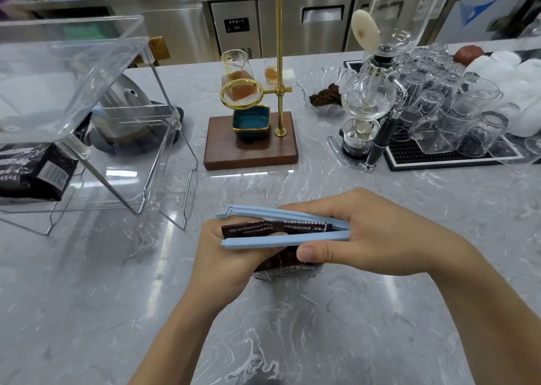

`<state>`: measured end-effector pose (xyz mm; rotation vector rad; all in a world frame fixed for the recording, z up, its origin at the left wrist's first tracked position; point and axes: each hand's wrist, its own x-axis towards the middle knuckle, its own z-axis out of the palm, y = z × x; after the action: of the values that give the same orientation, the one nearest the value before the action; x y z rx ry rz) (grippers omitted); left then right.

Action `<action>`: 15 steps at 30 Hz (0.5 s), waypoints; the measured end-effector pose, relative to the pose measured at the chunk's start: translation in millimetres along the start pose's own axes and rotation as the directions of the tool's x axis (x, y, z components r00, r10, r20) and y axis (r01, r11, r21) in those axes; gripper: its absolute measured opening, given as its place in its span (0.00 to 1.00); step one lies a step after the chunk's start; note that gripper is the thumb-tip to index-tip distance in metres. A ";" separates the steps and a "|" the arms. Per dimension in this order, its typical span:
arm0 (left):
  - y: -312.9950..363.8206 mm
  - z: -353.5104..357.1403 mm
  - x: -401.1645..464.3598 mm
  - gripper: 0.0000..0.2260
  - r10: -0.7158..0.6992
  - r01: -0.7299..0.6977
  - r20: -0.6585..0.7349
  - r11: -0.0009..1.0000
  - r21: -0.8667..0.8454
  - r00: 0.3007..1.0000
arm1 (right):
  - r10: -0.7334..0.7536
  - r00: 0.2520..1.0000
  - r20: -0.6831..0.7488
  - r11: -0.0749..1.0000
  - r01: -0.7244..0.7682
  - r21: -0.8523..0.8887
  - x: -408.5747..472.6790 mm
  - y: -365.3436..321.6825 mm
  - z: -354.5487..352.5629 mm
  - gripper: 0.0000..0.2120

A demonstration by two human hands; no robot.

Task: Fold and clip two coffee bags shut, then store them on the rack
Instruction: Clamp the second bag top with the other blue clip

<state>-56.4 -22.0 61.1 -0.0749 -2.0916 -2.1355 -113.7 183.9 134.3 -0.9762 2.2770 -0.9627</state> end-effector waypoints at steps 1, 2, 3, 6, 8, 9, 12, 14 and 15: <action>0.2 -0.4 -0.2 0.08 -0.008 0.008 0.003 1.000 -0.002 1.000 | -0.006 1.000 -0.005 1.000 0.006 -0.021 0.4 -0.4 -0.2 0.22; 0.6 -0.3 -0.5 0.08 -0.016 0.016 0.009 1.000 -0.006 1.000 | -0.009 1.000 -0.009 0.999 0.009 -0.033 0.9 -0.8 -0.3 0.22; 1.4 -0.2 -0.8 0.09 -0.027 0.027 0.017 0.999 -0.017 1.000 | -0.010 1.000 -0.013 0.999 0.010 -0.043 1.4 -1.0 -0.1 0.23; 0.7 -0.5 -2.3 0.13 -0.060 0.061 0.027 0.997 -0.051 0.998 | -0.018 0.999 -0.032 0.994 0.015 -0.109 3.2 -1.1 0.9 0.23; -0.6 -2.2 -2.2 0.13 -0.071 0.072 0.019 0.997 -0.031 0.997 | -0.033 0.998 -0.044 0.988 0.026 -0.153 4.9 -0.8 1.7 0.23; -1.5 -2.5 -2.3 0.12 -0.072 0.073 0.022 0.997 -0.022 0.997 | -0.045 0.998 -0.049 0.985 0.036 -0.169 5.7 -0.8 2.0 0.22; -2.9 -2.5 -1.2 0.11 -0.077 0.078 0.030 0.997 -0.025 0.997 | -0.076 0.995 -0.071 0.975 0.059 -0.215 8.9 -2.3 1.8 0.21; -2.3 -1.4 -0.4 0.12 -0.078 0.079 0.029 0.996 -0.028 0.996 | -0.091 0.993 -0.079 0.970 0.070 -0.232 11.0 -2.4 1.8 0.21; -1.6 -1.1 -0.4 0.13 -0.081 0.081 0.027 0.996 -0.030 0.996 | -0.099 0.992 -0.084 0.970 0.077 -0.231 11.9 -1.9 2.3 0.20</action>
<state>-56.2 -23.1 59.4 -0.0211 -2.1108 -2.2246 -118.9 172.9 132.5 -1.1578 2.4834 -0.8105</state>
